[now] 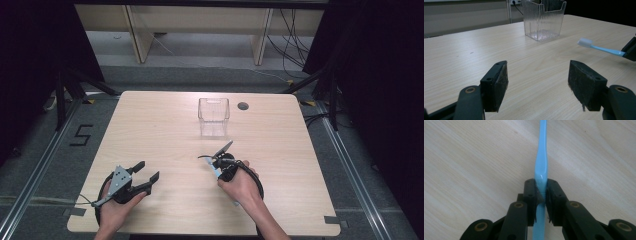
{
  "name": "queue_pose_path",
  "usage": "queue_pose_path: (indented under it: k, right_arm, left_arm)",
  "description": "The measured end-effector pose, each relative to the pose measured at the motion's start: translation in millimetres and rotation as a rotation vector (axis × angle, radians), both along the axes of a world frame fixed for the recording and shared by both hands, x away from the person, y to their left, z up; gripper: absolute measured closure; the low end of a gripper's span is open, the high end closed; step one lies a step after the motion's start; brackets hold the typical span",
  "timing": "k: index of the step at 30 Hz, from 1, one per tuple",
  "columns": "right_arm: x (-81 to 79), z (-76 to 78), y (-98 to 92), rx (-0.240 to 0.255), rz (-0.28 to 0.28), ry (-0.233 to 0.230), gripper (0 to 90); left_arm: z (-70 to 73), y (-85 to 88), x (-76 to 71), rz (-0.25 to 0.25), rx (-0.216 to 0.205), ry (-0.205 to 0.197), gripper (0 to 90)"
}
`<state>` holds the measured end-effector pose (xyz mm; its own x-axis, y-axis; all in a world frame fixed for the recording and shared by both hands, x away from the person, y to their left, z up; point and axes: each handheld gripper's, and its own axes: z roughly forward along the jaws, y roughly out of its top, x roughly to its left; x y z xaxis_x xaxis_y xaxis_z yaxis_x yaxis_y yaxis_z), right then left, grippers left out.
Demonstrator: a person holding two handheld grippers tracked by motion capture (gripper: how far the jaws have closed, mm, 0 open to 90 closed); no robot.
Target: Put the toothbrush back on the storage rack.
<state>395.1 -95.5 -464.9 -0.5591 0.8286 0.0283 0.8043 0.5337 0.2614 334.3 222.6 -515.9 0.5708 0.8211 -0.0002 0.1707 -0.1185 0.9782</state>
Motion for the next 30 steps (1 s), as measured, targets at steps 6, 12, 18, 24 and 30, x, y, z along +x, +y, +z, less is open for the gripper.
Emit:
queue_pose_path:
  k: [6, 12, 18, 24, 30]
  right_arm:
    - [-4.0, 8.1, -10.2, 0.066, 0.018, -0.033, 79.5]
    - [-7.1, 10.0, -20.0, 0.109, 0.005, -0.089, 79.5]
    - [-7.7, 15.0, -26.4, 0.139, 0.031, -0.141, 79.5]
    - [-8.2, 15.9, -31.6, 0.159, 0.017, -0.188, 79.5]
    - [-10.1, 16.8, -33.9, 0.195, 0.023, -0.237, 79.6]
  left_arm:
    - [0.2, -0.5, -1.4, 0.008, 0.011, 0.012, 31.8]
    - [0.7, 1.8, -1.0, 0.018, 0.006, 0.01, 31.7]
    - [-1.0, 1.6, 1.1, 0.017, -0.007, 0.0, 31.8]
    - [0.2, 3.1, -0.5, 0.031, 0.0, 0.009, 31.9]
    - [-2.2, 3.4, -3.2, 0.029, -0.009, 0.001, 32.0]
